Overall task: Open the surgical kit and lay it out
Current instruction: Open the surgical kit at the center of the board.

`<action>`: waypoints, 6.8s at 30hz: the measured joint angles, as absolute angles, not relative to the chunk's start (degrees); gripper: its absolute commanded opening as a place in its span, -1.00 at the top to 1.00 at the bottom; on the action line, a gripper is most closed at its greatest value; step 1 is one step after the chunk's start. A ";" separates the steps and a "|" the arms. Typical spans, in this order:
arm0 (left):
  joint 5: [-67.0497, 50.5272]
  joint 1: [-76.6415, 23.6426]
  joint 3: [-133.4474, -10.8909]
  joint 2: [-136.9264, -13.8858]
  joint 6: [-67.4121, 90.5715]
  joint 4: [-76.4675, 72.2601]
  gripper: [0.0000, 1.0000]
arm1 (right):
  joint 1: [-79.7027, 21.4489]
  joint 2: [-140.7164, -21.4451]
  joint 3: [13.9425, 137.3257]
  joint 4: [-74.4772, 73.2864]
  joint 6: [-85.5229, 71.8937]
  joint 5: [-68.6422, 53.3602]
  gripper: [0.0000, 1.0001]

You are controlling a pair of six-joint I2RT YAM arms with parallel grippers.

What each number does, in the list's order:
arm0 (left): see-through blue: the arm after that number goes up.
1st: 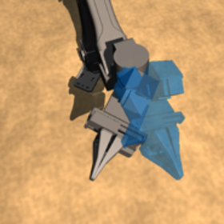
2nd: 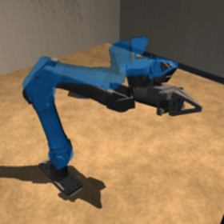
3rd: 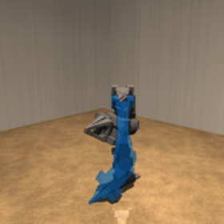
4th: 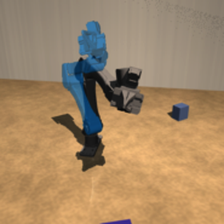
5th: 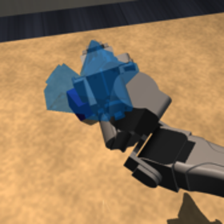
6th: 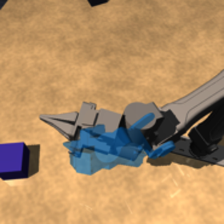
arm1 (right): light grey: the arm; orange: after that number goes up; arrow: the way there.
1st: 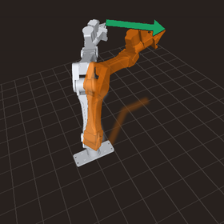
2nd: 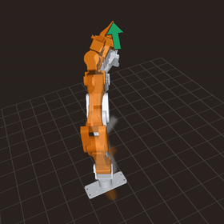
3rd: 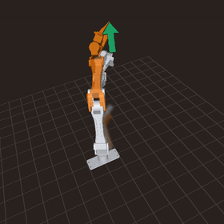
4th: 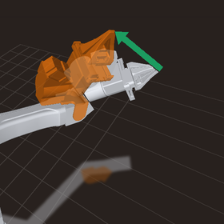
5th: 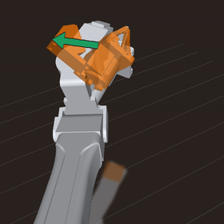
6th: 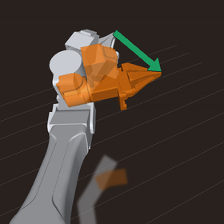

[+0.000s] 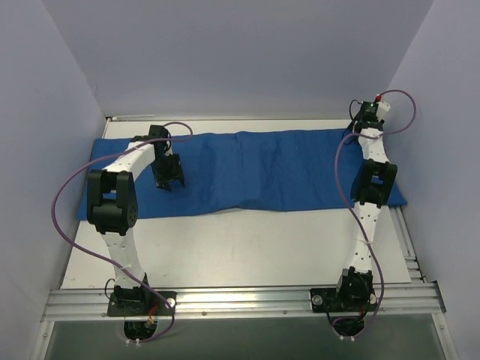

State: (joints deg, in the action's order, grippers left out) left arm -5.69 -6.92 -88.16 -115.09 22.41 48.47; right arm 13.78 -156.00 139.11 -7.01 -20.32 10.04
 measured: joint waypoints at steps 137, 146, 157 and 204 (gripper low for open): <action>-9.65 -1.56 -90.24 -112.31 21.80 52.07 -0.23 | 10.76 -114.08 79.55 -26.92 -22.00 -5.96 0.24; -9.39 -1.56 -90.32 -112.29 21.80 52.71 -0.23 | 10.87 -114.89 80.16 -27.09 -20.84 -5.08 0.66; -8.58 -0.62 -95.77 -112.36 22.31 55.51 -0.27 | 9.50 -114.87 86.74 -33.85 -21.39 -1.50 1.00; 8.91 6.57 -144.81 -153.67 6.90 31.62 -0.35 | 3.70 -107.98 89.91 -37.58 -18.09 -7.05 1.00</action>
State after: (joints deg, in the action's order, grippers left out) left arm 8.91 6.57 -144.81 -153.67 6.90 31.62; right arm 3.70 -107.98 89.91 -37.58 -18.09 -7.05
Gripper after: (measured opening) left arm 0.677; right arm 0.040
